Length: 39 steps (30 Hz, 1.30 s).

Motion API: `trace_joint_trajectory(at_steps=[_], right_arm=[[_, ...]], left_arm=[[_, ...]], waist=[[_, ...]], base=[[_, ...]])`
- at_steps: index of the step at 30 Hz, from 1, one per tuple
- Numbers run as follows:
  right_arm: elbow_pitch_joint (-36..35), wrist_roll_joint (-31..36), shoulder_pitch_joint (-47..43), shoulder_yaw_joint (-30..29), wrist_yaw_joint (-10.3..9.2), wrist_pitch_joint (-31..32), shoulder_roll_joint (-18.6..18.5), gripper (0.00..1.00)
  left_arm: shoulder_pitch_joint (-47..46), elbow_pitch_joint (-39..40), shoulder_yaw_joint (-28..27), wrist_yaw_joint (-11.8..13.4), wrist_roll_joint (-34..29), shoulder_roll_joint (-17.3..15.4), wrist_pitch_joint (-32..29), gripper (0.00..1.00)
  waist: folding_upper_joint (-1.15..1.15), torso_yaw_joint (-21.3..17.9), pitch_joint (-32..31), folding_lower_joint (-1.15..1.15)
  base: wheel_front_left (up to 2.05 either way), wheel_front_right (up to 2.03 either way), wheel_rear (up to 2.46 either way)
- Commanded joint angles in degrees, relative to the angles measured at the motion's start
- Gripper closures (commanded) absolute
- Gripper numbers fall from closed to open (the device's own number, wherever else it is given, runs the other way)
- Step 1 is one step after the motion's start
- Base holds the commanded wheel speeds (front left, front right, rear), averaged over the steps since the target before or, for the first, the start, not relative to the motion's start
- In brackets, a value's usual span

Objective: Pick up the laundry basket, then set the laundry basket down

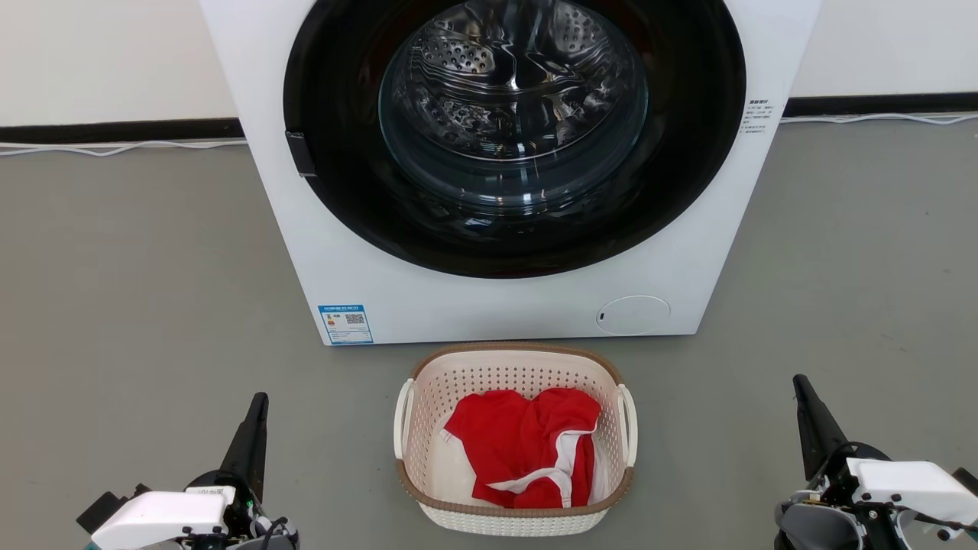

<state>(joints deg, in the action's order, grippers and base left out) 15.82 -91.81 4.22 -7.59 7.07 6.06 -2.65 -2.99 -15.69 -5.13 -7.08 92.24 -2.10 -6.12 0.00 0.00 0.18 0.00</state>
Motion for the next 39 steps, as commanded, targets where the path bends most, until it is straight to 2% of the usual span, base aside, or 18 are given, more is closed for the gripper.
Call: trace_joint_trajectory(at_steps=[1, 39], right_arm=[[-1.8, -0.4, 2.0, 1.1, 0.42, 0.4, -0.2, 1.0], [-1.8, -0.4, 2.0, 1.1, 0.42, 0.4, -0.2, 1.0]], left_arm=[[-3.2, 1.7, -1.4, -0.4, 0.0, -0.8, -0.3, 1.0], [-3.2, 1.7, -1.4, -0.4, 0.0, -0.8, -0.3, 1.0]], waist=[[0.0, 0.0, 0.0, 0.0], [0.0, 0.0, 0.0, 0.0]], base=[[0.0, 0.0, 0.0], [0.0, 0.0, 0.0]])
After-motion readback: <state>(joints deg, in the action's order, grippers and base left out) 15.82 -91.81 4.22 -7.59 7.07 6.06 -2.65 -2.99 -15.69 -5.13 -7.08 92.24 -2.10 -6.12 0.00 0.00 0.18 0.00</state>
